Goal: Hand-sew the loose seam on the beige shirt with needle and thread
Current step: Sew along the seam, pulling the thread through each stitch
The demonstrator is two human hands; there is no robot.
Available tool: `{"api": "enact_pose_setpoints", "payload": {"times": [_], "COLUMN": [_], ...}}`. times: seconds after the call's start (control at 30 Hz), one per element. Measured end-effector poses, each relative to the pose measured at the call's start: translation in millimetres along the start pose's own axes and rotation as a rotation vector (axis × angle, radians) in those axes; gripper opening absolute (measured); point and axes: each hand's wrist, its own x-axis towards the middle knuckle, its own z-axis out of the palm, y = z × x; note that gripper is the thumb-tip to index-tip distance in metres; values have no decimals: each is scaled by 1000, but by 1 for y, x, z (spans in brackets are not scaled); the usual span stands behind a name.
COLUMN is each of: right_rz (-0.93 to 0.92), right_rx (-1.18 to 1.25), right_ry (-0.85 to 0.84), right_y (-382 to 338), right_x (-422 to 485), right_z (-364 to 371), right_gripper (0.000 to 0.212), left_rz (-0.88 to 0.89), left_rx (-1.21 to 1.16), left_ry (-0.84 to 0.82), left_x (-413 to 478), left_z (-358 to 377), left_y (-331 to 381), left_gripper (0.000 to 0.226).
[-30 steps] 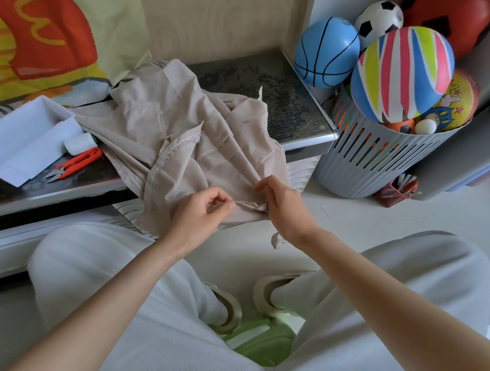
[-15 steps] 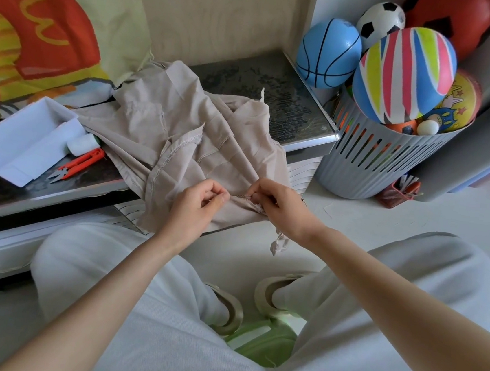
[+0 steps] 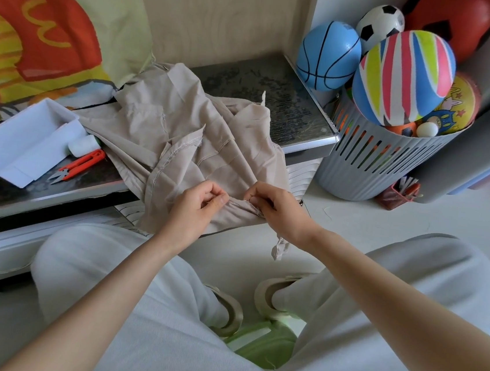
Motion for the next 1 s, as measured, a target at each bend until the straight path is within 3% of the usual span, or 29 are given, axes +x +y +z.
{"api": "enact_pose_setpoints", "payload": {"times": [0.53, 0.87, 1.0], "right_rz": [22, 132, 161], "right_rx": [58, 27, 141], "right_ry": [-6, 246, 312], "right_y": [-3, -2, -12], "right_x": [0, 10, 13], "right_z": [1, -25, -39], "right_gripper": [21, 27, 19], "left_rz": [-17, 17, 25], "left_rx": [-27, 45, 107], "left_ry": [-15, -40, -173], "left_x": [0, 6, 4], "left_z": [3, -12, -9], "left_y": [13, -6, -10], "left_gripper": [21, 9, 24]}}
